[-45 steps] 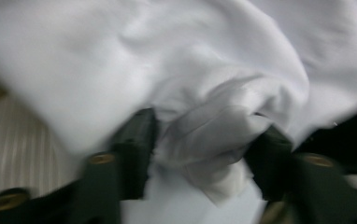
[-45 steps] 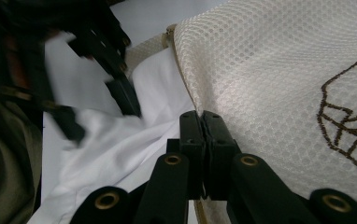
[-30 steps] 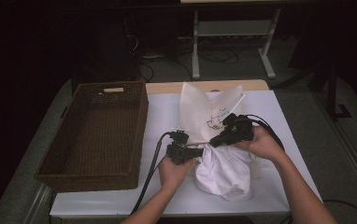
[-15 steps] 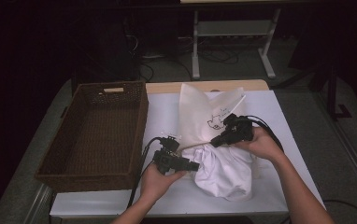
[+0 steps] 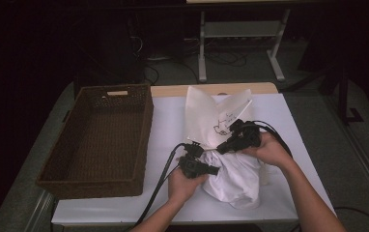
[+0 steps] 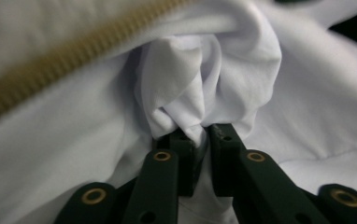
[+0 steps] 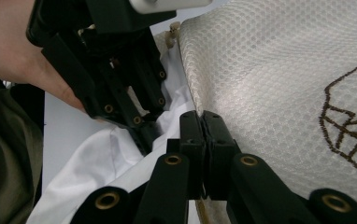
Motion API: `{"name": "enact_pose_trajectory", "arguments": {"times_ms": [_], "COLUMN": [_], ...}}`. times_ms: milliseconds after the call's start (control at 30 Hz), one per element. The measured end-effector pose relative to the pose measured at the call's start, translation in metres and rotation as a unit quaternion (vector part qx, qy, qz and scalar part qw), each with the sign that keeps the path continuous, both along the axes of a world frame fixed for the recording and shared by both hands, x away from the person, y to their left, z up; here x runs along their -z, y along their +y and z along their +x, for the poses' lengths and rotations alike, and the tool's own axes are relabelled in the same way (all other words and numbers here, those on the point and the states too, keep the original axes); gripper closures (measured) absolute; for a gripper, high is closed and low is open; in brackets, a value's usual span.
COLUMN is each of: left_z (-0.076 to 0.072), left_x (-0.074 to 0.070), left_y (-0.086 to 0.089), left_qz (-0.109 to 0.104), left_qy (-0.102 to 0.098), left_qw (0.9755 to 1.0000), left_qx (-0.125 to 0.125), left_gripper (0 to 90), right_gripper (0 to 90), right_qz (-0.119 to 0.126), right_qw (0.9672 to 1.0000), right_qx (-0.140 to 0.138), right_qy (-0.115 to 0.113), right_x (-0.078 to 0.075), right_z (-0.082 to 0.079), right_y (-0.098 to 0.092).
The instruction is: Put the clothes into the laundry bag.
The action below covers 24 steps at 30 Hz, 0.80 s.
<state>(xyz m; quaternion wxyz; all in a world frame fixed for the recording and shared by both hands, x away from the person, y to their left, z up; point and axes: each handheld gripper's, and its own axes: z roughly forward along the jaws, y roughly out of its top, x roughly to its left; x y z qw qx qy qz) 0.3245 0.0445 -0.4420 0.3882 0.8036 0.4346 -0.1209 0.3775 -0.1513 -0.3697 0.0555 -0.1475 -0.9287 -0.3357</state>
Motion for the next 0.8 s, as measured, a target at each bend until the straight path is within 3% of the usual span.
{"name": "enact_pose_trajectory", "arguments": {"times_ms": [67,200,333,400,600,800], "left_z": [-0.002,0.003,0.015,0.019,0.008,-0.007], "left_x": [-0.004,-0.013,-0.014,-0.011,-0.016,-0.023], "left_y": [0.000,0.005,0.002,0.002,0.008,0.022], "left_qz": [-0.001,-0.031,-0.020,-0.015,0.020,0.025], "left_qy": [-0.012,-0.021,-0.039,-0.036,-0.039,-0.015], "left_qw": [0.9999,0.9989,0.9967,0.9959,0.9981,0.9995], "left_qx": [-0.003,-0.029,-0.069,-0.082,-0.044,-0.013], "left_gripper": [83.7,84.0,83.9,83.5,70.0,54.8], "right_gripper": [87.7,87.9,87.9,87.8,87.5,87.5], "right_qz": [0.001,0.011,0.027,0.029,0.004,0.007], "right_qw": [1.0000,0.9999,0.9994,0.9995,0.9999,0.9999], "right_qx": [-0.005,-0.011,-0.021,-0.013,0.001,0.004], "right_qy": [0.000,0.002,0.003,0.003,0.011,0.007], "right_x": [-0.002,-0.005,-0.013,-0.014,0.002,0.000], "right_z": [-0.002,-0.005,-0.006,-0.003,0.002,0.002], "right_y": [0.000,0.000,0.001,0.000,-0.002,-0.001]}}
